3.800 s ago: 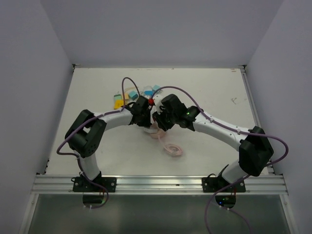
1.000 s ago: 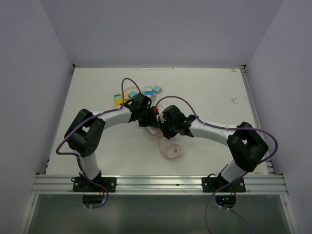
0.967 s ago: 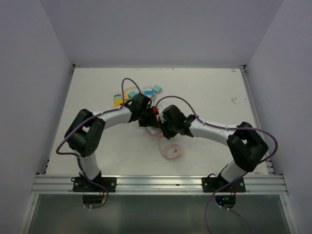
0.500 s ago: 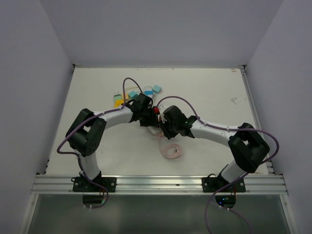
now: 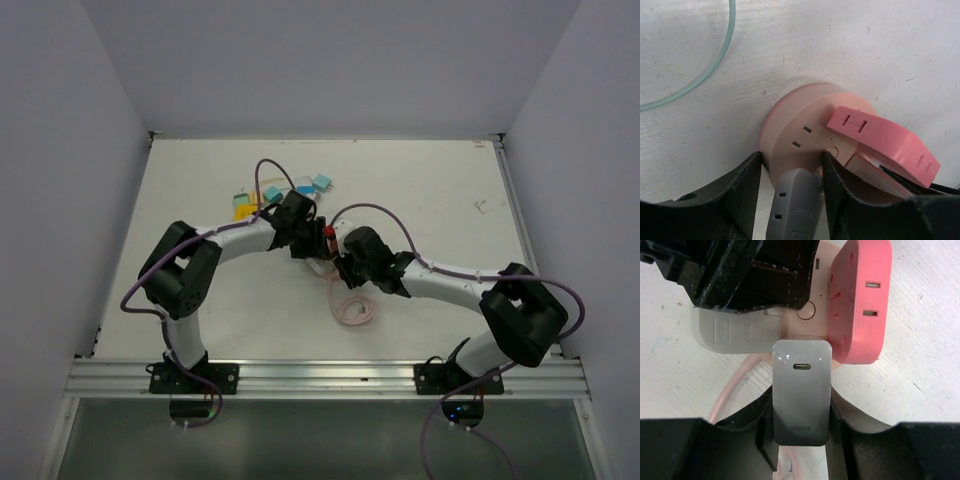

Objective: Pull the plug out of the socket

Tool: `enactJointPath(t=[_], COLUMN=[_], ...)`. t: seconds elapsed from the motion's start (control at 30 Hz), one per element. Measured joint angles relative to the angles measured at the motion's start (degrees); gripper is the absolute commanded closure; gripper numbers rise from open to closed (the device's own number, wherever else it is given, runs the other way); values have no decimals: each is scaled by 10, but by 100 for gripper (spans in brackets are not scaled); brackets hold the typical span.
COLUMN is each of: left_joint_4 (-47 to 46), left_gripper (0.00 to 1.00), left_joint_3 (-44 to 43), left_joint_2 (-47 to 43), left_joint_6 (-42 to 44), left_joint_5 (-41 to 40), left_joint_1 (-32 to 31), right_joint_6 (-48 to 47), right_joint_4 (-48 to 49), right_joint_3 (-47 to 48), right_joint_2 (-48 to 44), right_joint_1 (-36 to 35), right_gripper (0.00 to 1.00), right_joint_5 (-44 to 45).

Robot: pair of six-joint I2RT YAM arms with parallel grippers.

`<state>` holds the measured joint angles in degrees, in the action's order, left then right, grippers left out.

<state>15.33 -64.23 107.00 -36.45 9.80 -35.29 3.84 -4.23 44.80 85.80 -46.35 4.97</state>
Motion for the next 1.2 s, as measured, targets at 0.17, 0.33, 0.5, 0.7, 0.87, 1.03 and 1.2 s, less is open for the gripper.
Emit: enactJointPath(t=[0.17, 0.33, 0.5, 0.7, 0.87, 1.03, 1.2], left_joint_4=[0, 2, 0, -5, -6, -5, -4], left_gripper=[50, 50, 51, 52, 52, 53, 53], left_joint_3=[-4, -10, -15, -19, -26, -29, -31], left_joint_2=[4, 9, 16, 24, 33, 36, 37], left_joint_6=[-1, -2, -5, -10, -20, -23, -25], left_joint_5=[2, 7, 19, 36, 55, 61, 62], left_joint_1=[0, 0, 0, 0, 0, 0, 0], right_joint_6=[-2, -3, -3, -5, -10, -14, -14], right_joint_4=[25, 63, 92, 124, 141, 154, 161], right_joint_3=[-18, -45, -70, -99, -121, -130, -134], right_joint_2=[-10, -24, -40, -62, -84, -91, -91], right_joint_1=[-5, -18, -23, -24, -25, -25, -25], right_gripper=[100, 100, 100, 100, 100, 100, 100], right_joint_5=[15, 42, 57, 67, 75, 76, 76])
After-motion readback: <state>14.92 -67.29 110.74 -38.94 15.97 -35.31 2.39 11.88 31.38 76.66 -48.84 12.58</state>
